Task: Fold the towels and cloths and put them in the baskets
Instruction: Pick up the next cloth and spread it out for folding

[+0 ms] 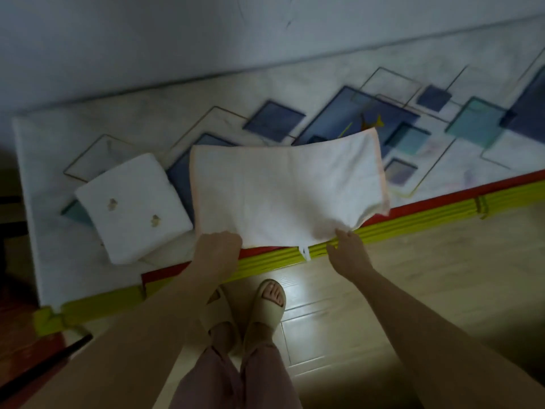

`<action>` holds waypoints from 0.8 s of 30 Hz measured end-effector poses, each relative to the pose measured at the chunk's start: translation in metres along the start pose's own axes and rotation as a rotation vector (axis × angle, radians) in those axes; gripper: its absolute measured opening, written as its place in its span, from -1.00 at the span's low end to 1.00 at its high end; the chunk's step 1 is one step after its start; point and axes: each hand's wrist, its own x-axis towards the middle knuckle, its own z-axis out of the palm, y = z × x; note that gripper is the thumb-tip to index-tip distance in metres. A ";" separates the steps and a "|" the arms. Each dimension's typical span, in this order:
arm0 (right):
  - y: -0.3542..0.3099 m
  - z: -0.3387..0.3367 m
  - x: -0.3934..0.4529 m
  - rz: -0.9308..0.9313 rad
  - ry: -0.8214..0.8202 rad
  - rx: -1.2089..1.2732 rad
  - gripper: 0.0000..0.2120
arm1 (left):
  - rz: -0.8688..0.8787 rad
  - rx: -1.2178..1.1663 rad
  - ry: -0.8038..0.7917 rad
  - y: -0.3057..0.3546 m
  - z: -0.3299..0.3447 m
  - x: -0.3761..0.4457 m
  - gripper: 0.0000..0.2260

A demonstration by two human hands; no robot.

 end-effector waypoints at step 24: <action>0.114 -0.043 0.066 0.474 0.482 0.428 -0.72 | 0.120 0.206 -0.046 0.132 -0.012 0.155 -0.13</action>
